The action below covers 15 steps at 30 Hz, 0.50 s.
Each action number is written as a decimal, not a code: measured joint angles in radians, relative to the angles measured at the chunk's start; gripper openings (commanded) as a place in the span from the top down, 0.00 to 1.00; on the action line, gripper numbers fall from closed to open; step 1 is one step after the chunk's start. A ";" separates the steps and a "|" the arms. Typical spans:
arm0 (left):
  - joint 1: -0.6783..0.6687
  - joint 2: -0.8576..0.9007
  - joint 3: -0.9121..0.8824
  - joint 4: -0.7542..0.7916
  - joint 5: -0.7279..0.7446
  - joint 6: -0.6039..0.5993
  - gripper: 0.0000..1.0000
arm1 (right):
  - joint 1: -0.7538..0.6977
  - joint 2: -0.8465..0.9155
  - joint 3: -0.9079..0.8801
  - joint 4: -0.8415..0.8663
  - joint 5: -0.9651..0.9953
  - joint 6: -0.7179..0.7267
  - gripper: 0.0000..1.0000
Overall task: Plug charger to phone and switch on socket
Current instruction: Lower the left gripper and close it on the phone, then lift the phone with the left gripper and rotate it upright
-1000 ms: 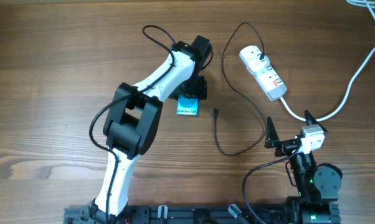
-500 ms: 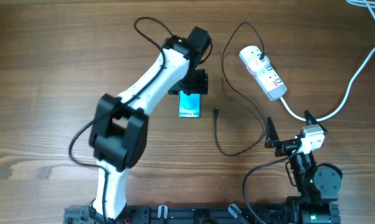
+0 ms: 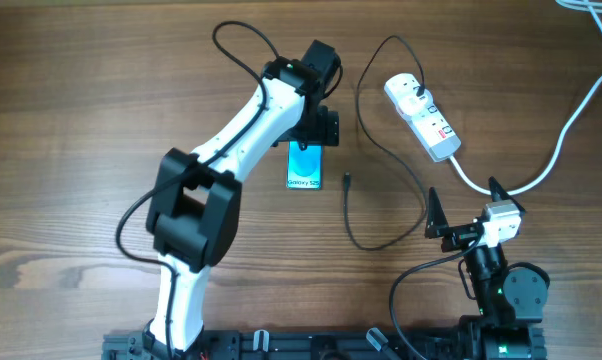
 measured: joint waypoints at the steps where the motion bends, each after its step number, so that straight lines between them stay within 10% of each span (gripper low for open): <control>1: 0.000 0.016 0.000 0.005 0.000 0.000 0.00 | 0.000 0.000 0.000 0.000 0.000 0.000 0.00; 12: -0.003 0.121 0.001 0.006 0.001 -0.001 0.00 | 0.000 0.000 0.000 0.000 0.000 0.000 0.00; 15: -0.013 0.125 0.006 -0.004 0.001 -0.011 0.17 | 0.000 0.000 0.000 0.000 0.000 0.000 0.00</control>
